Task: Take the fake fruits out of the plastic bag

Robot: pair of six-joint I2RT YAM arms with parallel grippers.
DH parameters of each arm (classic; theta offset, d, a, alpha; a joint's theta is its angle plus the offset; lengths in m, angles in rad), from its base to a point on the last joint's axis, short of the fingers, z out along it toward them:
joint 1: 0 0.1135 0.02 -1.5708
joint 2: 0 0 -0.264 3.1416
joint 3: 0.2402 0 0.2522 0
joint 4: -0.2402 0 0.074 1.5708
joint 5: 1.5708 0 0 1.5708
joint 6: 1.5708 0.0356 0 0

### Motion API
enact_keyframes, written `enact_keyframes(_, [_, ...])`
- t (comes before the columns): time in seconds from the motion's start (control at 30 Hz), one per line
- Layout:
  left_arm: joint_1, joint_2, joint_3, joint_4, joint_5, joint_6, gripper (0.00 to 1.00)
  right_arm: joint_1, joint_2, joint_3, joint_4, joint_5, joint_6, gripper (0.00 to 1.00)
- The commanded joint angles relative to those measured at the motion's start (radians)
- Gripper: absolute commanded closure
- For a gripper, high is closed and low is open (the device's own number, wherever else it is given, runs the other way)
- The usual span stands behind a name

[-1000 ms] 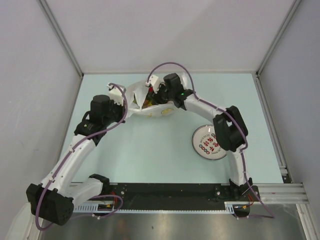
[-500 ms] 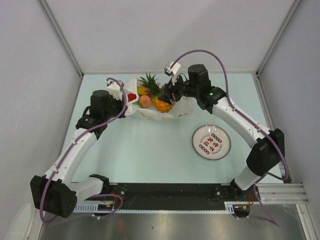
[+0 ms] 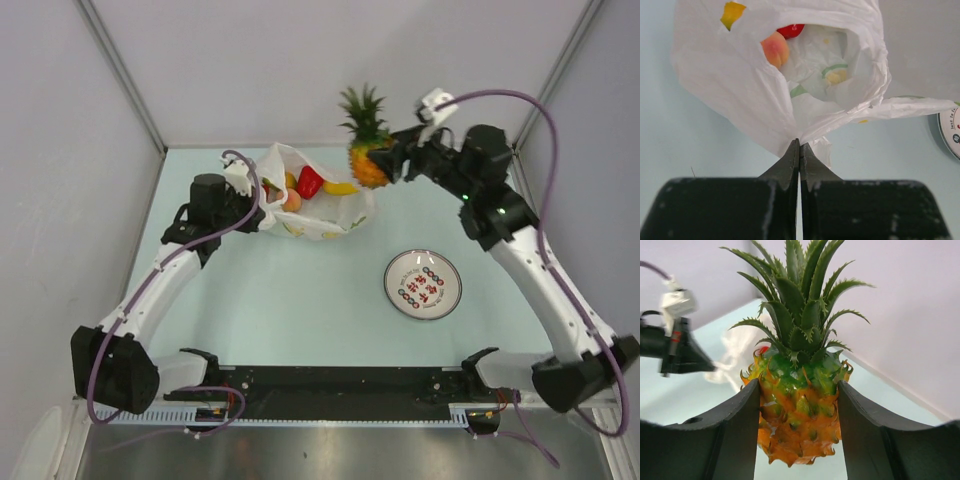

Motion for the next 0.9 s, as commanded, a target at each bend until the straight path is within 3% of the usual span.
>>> enact_keyframes(0.0, [0.004,0.033,0.059,0.034,0.017,0.003,1.00,-0.145,-0.171,-0.127,-0.098,0.085,0.007,0.76])
enact_keyframes(0.17, [0.004,0.067,0.077,0.046,0.013,0.015,1.00,-0.311,-0.313,-0.295,-0.196,0.059,-0.048,0.76])
enact_keyframes(0.33, [0.004,0.076,0.080,0.046,-0.001,0.035,1.00,-0.328,-0.384,-0.539,-0.187,-0.002,-0.143,0.76])
enact_keyframes(0.53, [0.004,0.072,0.077,0.034,-0.021,0.055,1.00,-0.330,-0.352,-0.716,-0.060,-0.019,-0.173,0.74])
enact_keyframes(0.87, [0.006,0.078,0.056,0.014,-0.082,0.125,1.00,-0.301,-0.234,-0.845,0.201,-0.022,-0.156,0.72])
